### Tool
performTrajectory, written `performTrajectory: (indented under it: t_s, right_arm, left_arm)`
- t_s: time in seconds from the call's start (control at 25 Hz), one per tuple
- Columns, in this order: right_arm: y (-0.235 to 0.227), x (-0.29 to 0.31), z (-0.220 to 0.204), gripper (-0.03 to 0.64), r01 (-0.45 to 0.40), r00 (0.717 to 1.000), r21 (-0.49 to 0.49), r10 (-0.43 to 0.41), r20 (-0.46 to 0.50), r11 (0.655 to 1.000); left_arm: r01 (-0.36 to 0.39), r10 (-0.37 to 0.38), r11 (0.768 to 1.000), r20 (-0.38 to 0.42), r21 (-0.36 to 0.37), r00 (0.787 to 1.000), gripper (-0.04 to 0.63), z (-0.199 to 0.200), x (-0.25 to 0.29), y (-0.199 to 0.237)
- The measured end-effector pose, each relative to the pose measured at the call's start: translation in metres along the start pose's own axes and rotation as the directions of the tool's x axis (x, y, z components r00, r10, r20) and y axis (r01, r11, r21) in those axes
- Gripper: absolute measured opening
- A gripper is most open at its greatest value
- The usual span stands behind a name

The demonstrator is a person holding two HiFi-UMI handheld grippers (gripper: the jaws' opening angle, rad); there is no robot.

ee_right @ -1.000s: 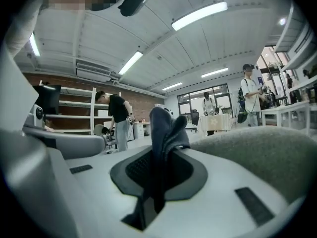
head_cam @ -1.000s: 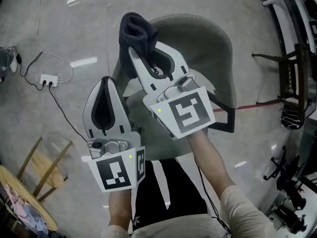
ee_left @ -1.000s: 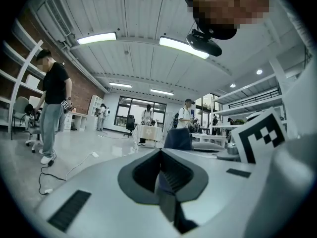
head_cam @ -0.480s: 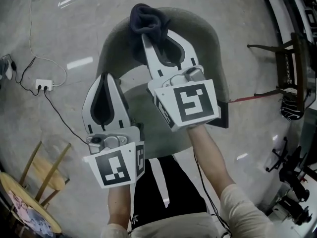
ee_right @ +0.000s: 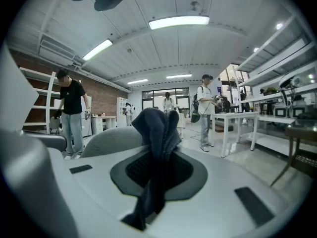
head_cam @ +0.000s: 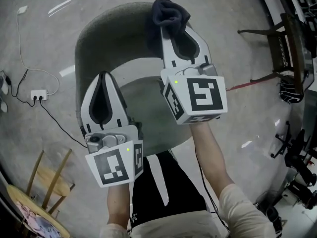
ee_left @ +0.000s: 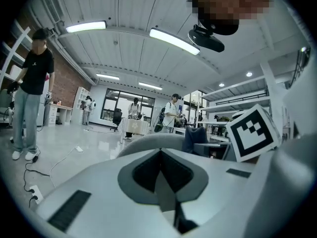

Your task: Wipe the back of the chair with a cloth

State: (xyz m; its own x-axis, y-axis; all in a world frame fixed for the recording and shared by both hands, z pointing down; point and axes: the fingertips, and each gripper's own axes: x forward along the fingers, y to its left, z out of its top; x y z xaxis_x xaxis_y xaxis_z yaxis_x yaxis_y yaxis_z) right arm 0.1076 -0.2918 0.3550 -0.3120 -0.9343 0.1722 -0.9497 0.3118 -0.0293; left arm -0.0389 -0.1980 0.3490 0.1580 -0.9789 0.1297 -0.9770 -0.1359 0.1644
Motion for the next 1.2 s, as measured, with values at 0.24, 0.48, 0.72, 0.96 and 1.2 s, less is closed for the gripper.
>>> performTrajectory:
  t_s: [0.24, 0.48, 0.72, 0.96, 1.2]
  right_arm:
    - [-0.042, -0.023, -0.01, 0.057, 0.091, 0.996, 0.016, -0.091, -0.021, 0.996]
    - [-0.067, -0.036, -0.013, 0.057, 0.141, 0.99, 0.018, -0.14, -0.031, 0.99]
    - [-0.051, -0.043, -0.002, 0.057, 0.097, 0.995, -0.005, -0.097, 0.003, 0.995]
    - [0.027, -0.041, 0.01, 0.057, -0.107, 0.993, -0.065, 0.111, 0.05, 0.992]
    - [0.13, -0.029, -0.018, 0.057, -0.379, 0.925, -0.041, 0.38, 0.017, 0.925]
  left_arm:
    - [0.053, -0.053, 0.999, 0.002, 0.009, 0.999, 0.015, 0.001, 0.006, -0.029]
    - [0.071, -0.071, 0.997, -0.011, 0.002, 0.997, 0.016, -0.004, 0.0, -0.044]
    - [0.034, -0.034, 0.999, -0.013, 0.0, 0.999, 0.016, -0.009, -0.009, -0.031]
    - [-0.063, 0.063, 0.998, -0.003, -0.008, 0.998, 0.016, -0.01, -0.025, 0.007]
    - [-0.158, 0.158, 0.987, -0.012, -0.014, 0.987, 0.015, -0.02, -0.05, 0.045]
